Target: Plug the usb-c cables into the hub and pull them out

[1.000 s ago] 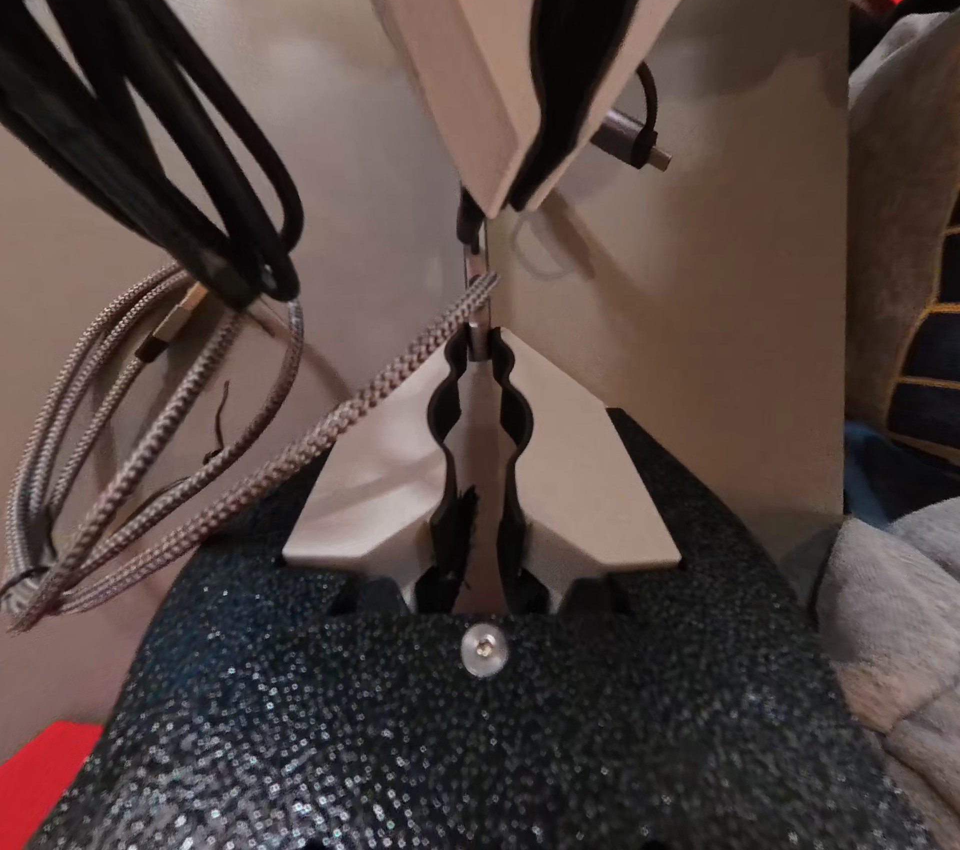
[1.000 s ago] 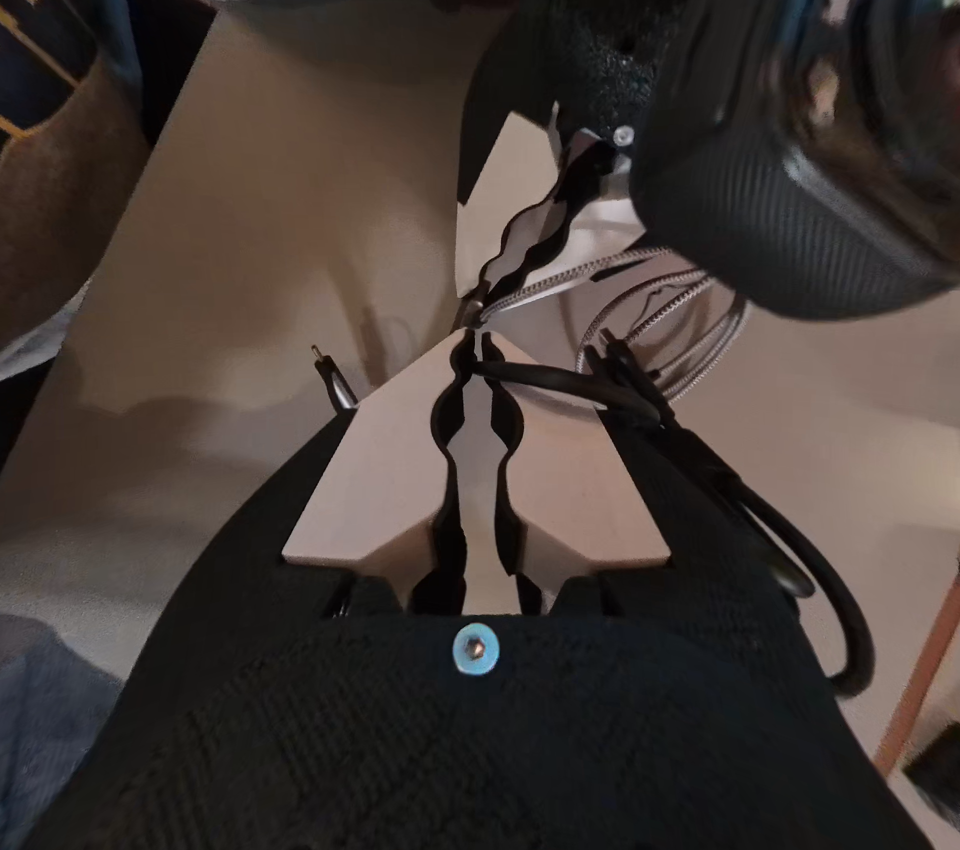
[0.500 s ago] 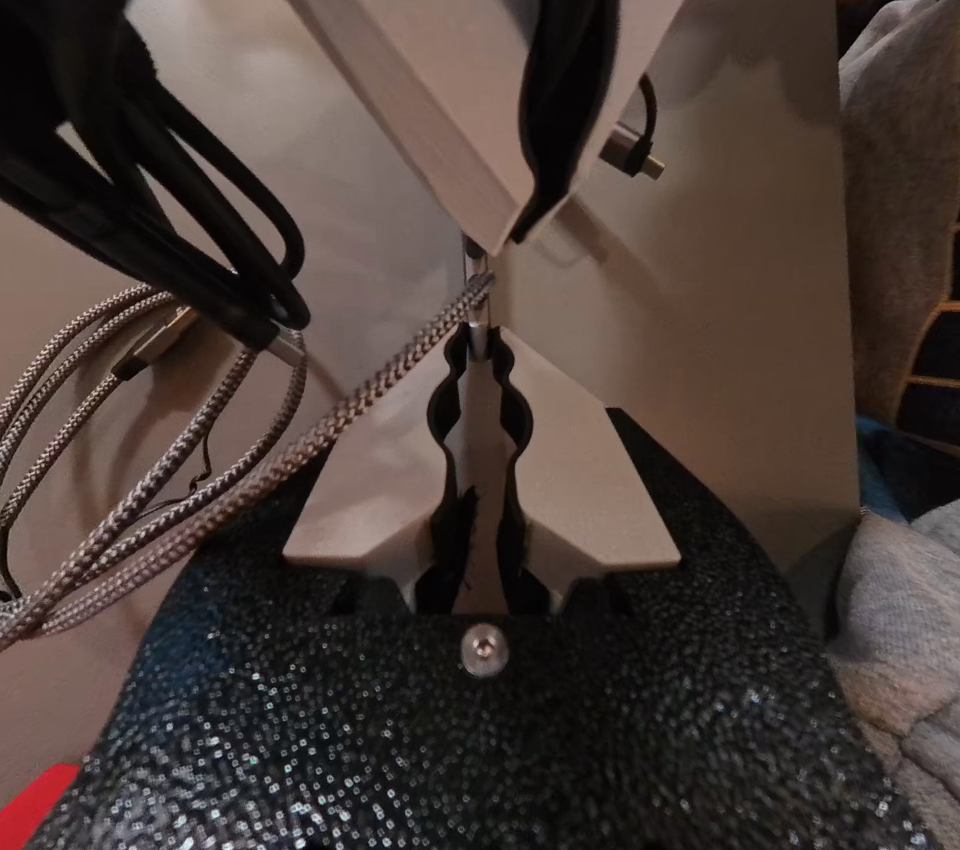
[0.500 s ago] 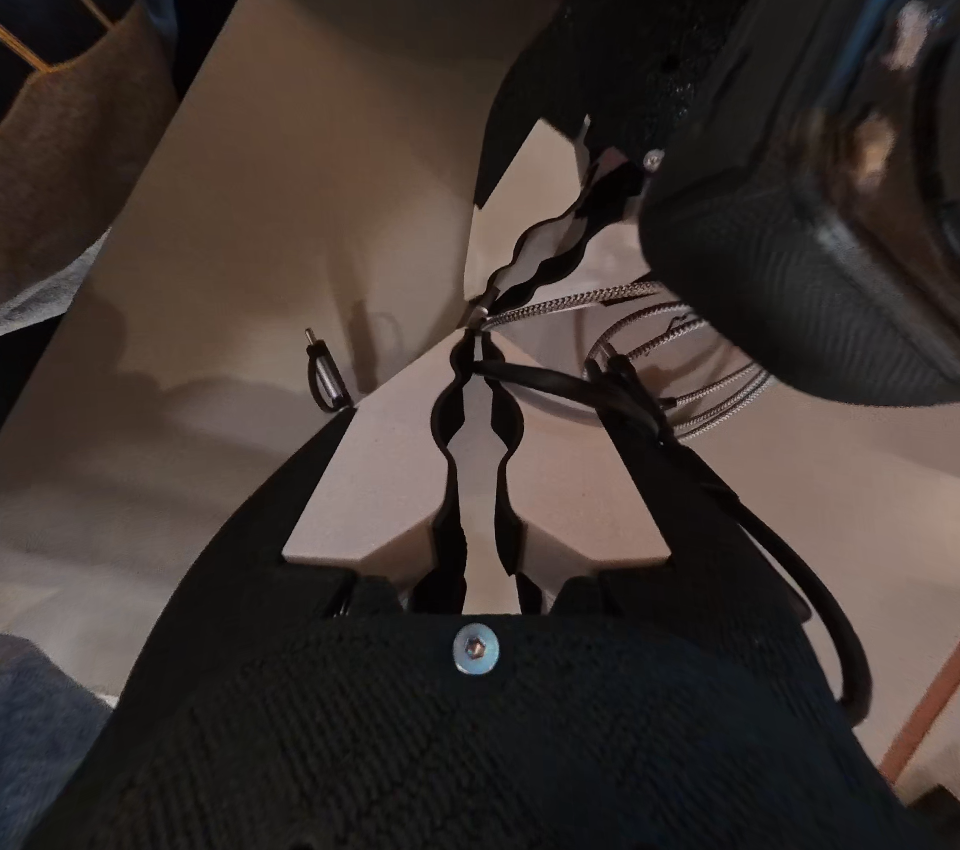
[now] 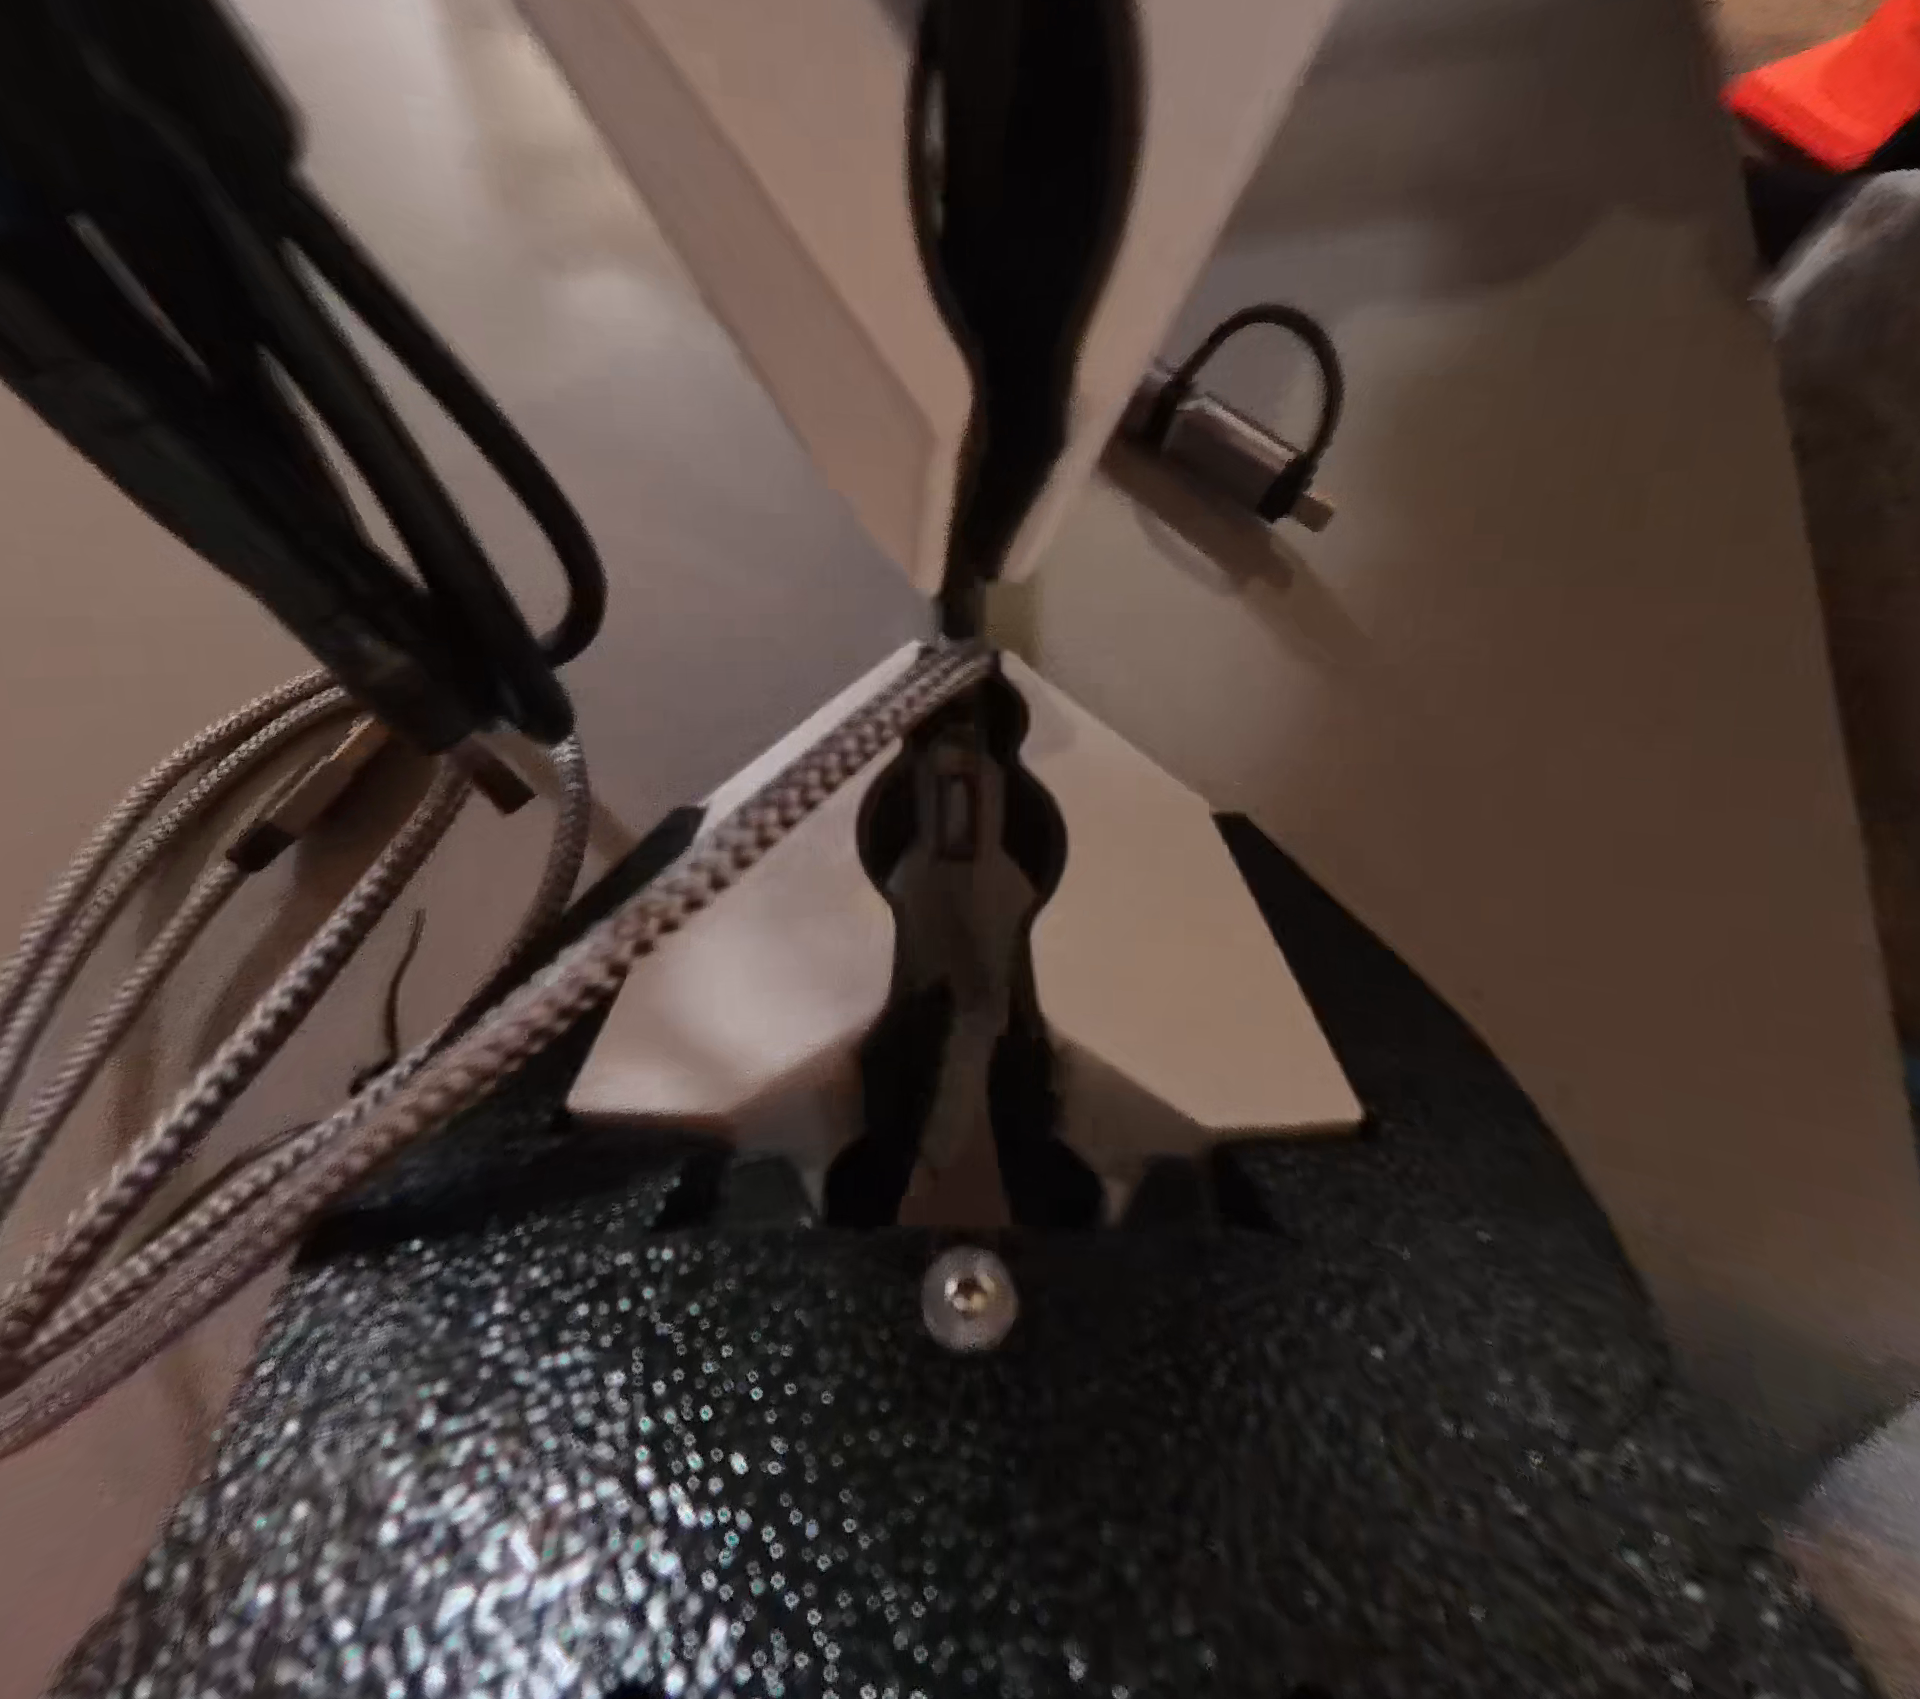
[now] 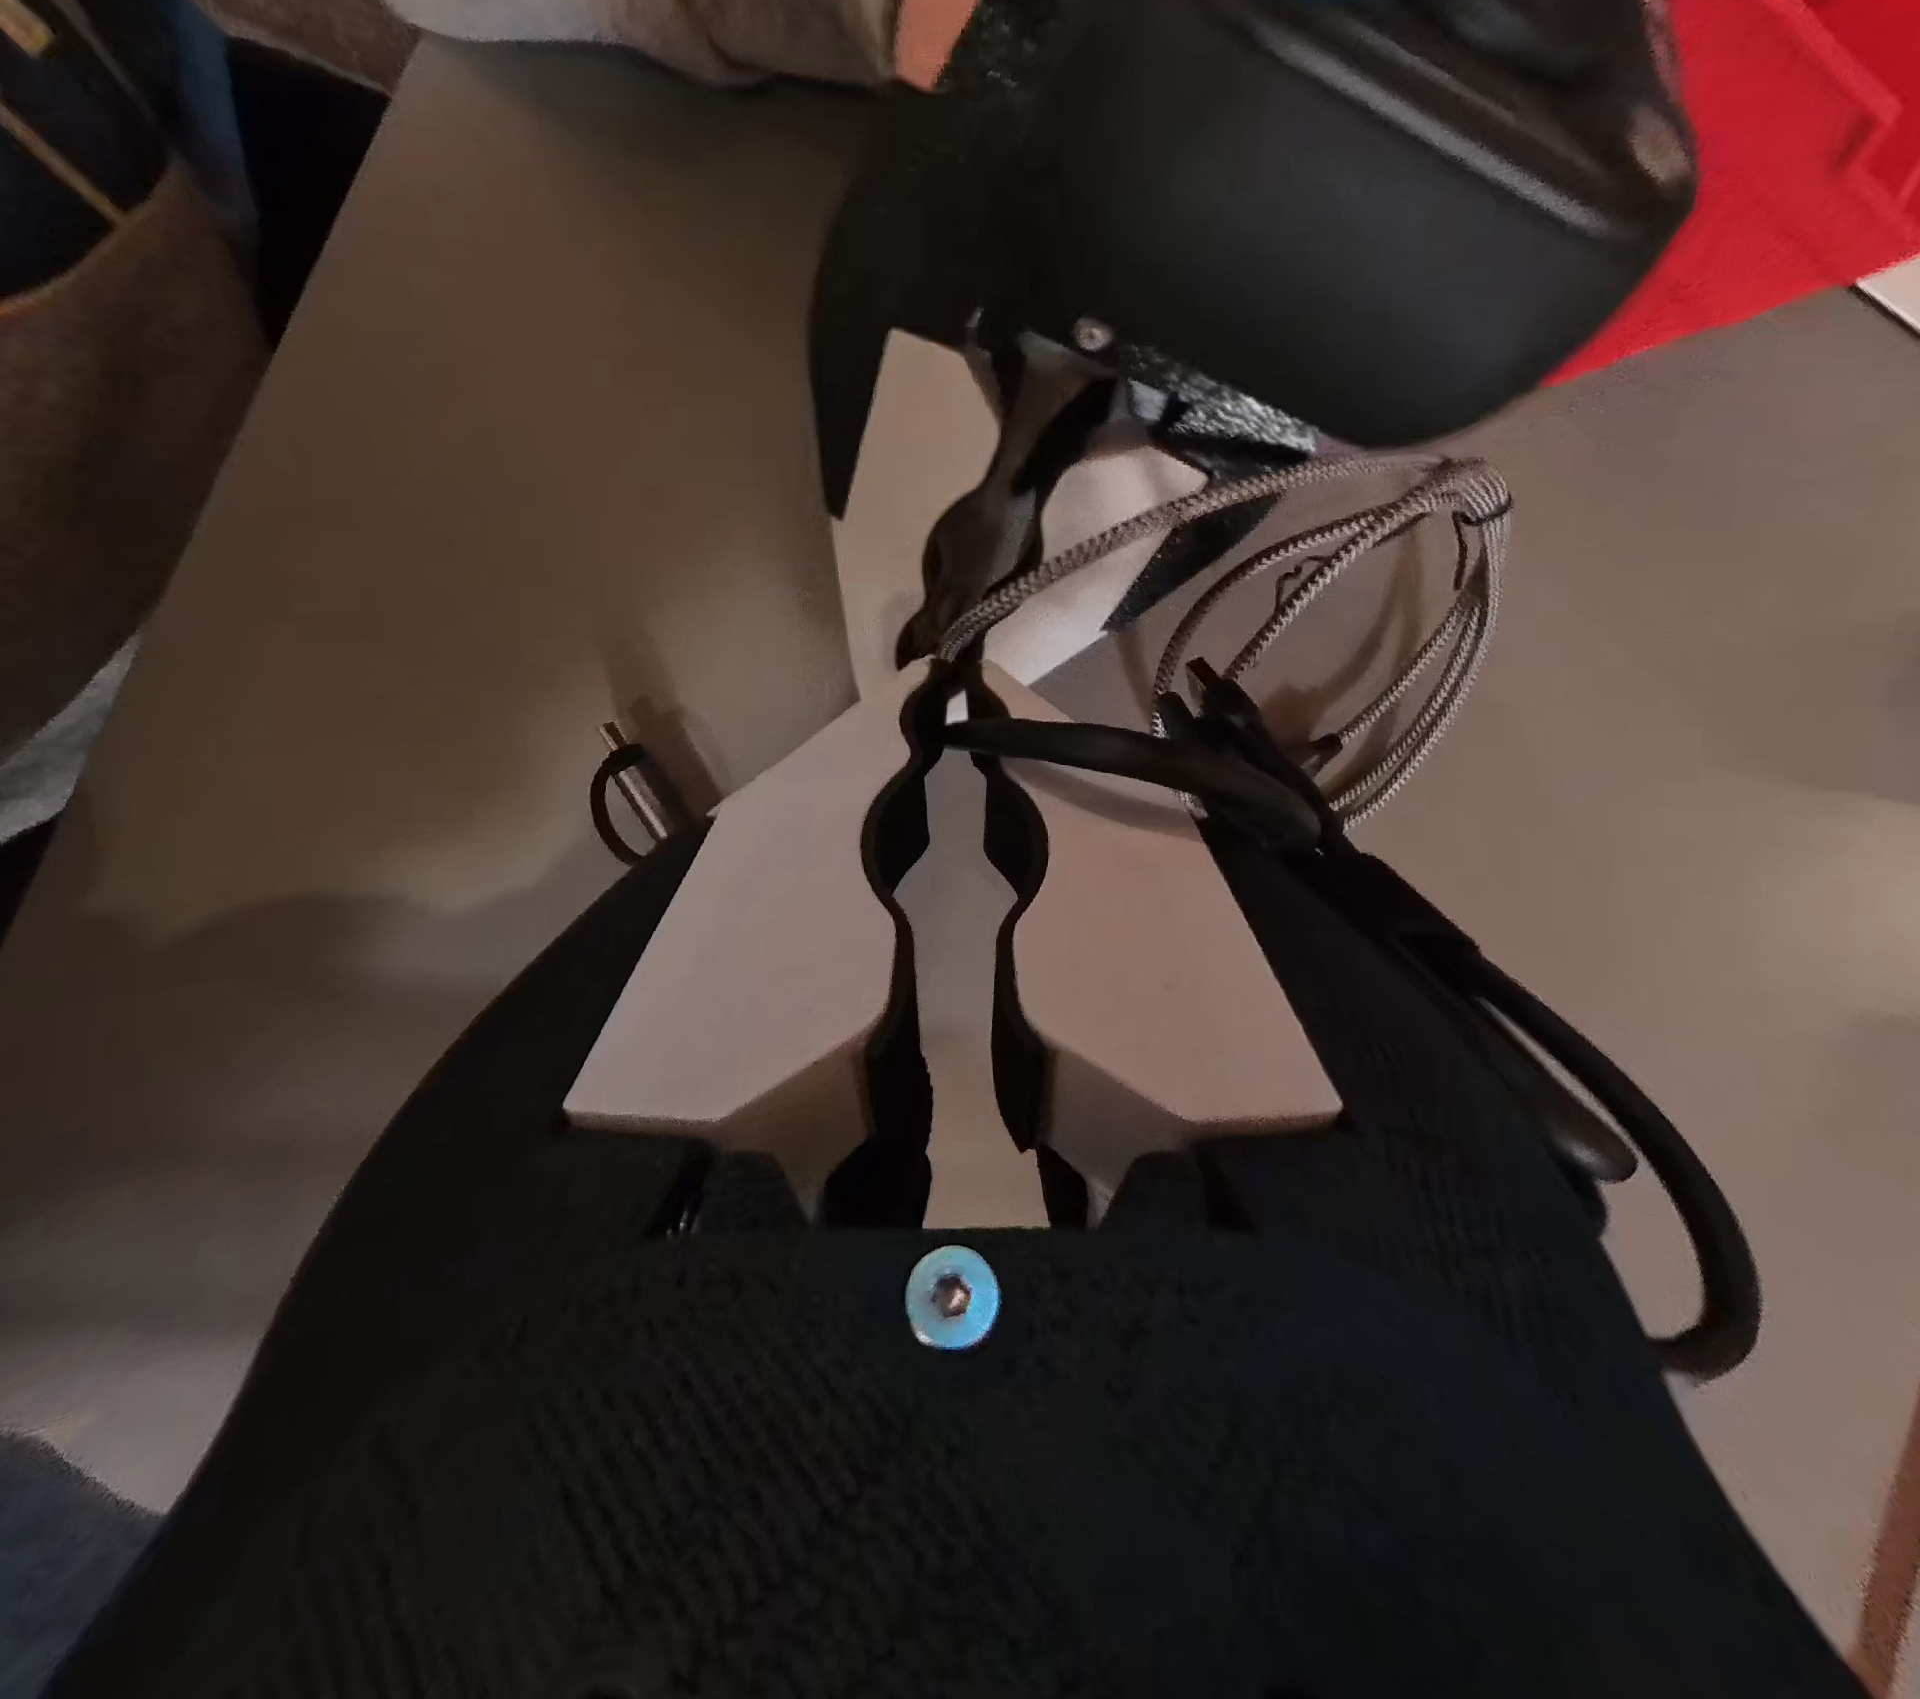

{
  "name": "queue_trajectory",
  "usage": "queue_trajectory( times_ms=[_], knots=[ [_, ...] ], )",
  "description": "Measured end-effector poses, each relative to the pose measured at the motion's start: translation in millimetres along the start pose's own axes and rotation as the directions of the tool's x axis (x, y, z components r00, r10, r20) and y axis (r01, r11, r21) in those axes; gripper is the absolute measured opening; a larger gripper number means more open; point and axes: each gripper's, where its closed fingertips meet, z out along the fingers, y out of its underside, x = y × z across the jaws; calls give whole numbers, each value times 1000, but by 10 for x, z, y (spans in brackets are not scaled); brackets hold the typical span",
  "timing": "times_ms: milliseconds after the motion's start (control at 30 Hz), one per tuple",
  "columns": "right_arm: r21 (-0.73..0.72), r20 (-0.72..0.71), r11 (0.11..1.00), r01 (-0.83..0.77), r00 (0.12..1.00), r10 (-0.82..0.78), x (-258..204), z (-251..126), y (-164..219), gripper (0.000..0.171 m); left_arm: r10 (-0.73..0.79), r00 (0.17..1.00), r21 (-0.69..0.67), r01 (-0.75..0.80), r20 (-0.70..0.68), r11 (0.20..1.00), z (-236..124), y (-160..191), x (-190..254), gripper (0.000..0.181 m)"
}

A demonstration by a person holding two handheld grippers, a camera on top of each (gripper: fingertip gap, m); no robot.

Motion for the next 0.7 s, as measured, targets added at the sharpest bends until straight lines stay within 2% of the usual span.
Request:
queue_trajectory(
  times_ms=[33,100,167,333,500,700],
  knots=[
    [1,-18,1000,-29,999,29,18,-2,10,3,17,1000,0,-17,5,1000,0,1,1,8],
    [-44,-50,995,-94,994,92,33,16,123,16,14,1000,-4,-14,6,1000,0,4,2,8],
    [-70,-44,989,-129,991,126,-25,82,218,18,18,1000,1,-18,7,1000,-1,4,3,8],
    [-39,-28,985,-165,986,164,-98,172,243,5,49,998,5,-49,29,999,-2,-3,2,8],
    [-112,-88,987,-118,990,109,-116,165,274,5,118,989,3,-118,85,993,29,-53,-16,6],
    [-105,-139,986,-130,984,114,-94,83,269,5,137,982,21,-141,129,990,-22,-141,-36,6]
  ],
)
